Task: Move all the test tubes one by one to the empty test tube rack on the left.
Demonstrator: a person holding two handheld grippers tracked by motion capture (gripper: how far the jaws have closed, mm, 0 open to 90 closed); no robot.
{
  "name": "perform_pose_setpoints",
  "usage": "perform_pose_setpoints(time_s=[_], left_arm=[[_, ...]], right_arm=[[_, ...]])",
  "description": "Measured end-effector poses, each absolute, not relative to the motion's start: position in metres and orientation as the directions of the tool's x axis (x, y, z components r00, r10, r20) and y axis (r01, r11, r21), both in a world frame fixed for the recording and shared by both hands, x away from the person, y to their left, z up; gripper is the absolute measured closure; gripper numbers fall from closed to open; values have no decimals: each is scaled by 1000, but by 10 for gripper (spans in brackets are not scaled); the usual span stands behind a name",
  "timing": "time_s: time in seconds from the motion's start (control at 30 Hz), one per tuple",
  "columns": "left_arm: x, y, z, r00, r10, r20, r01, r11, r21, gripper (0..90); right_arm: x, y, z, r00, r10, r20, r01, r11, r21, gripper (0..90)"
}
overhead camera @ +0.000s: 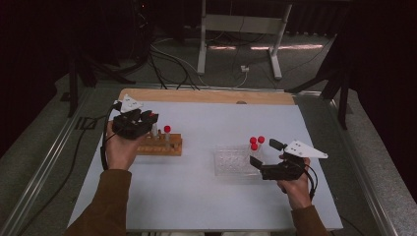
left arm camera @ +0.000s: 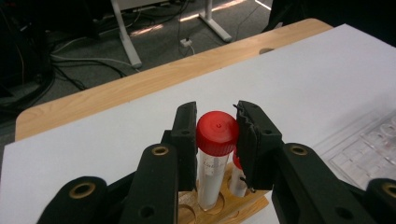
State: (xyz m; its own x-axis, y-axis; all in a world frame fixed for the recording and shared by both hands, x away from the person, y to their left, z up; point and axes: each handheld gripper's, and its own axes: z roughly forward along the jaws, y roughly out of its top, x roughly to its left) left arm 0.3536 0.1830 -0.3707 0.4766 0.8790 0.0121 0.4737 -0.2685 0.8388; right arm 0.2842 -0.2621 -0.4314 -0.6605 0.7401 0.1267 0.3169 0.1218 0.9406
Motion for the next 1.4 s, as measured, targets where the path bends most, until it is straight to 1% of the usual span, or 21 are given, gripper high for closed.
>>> perform_pose_setpoints(time_s=[0.6,0.87,1.1,1.13,1.2,1.27,1.4], left_arm=[[355,185,-411,461,887,-29,532,-250,809,710],[357,184,-422,462,886,-34,553,-258,792,709],[357,184,-422,478,877,-46,549,-258,795,699],[357,185,-422,479,876,-51,547,-252,799,683],[356,187,-421,483,873,-72,541,-232,809,621],[355,188,-420,478,875,-83,543,-220,810,522],[350,195,-415,483,869,-110,522,-185,832,464]], right_arm=[[284,-262,-431,-663,738,125,313,122,942,0],[284,-263,-431,-662,738,127,312,118,943,0],[284,-262,-431,-665,736,126,312,120,943,0],[284,-261,-431,-665,737,125,311,121,943,0],[284,-262,-431,-664,737,124,314,125,941,0],[285,-262,-432,-662,739,124,316,125,940,0],[285,-262,-433,-655,746,122,319,127,939,8]])
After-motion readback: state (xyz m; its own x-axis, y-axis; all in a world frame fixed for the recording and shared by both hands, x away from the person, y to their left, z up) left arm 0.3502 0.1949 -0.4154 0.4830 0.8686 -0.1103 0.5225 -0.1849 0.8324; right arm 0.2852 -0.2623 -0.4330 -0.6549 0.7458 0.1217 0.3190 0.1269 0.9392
